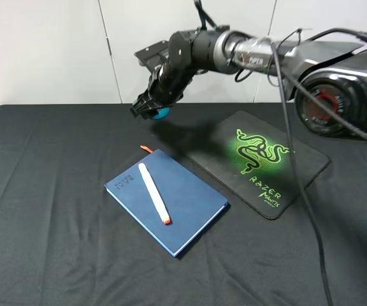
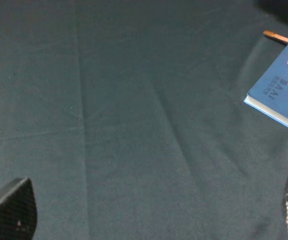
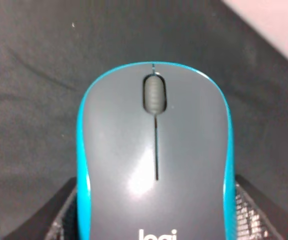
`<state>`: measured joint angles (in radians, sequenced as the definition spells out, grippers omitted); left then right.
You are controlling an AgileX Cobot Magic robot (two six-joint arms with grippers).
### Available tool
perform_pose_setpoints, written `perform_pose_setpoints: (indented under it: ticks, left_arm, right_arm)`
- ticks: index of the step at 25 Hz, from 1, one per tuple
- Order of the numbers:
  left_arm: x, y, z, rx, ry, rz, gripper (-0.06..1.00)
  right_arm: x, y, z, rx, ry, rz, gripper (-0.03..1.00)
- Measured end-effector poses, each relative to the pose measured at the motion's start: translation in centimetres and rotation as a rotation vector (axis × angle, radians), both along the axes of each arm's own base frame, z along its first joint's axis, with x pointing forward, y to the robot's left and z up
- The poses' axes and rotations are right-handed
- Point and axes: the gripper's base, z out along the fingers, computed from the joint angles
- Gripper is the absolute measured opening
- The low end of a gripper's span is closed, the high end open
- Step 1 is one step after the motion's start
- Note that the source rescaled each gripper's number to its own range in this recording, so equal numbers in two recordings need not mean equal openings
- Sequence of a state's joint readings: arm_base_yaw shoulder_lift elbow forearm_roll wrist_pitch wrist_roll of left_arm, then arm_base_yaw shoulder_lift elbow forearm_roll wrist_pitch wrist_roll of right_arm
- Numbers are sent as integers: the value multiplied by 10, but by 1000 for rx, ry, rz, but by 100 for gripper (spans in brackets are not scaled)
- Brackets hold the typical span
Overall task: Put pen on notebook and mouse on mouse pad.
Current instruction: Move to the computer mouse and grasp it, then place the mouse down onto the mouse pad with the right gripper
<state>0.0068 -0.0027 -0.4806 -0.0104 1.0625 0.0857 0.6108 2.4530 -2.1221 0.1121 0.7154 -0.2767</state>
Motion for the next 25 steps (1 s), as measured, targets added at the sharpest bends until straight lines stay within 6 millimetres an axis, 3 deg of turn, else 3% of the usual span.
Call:
perform_pose_setpoints:
  ticks: [15,20,25]
  left_arm:
    - [0,0,0,1,0,1,98]
    - [0,0,0,1,0,1,98]
    - [0,0,0,1,0,1,98]
  right_arm:
    - [-22,-19,74,-44,1,20,2]
    - [-31,-46,68,-58,25,-20,2]
    - [-47,-91,62,-48,20,-95,2]
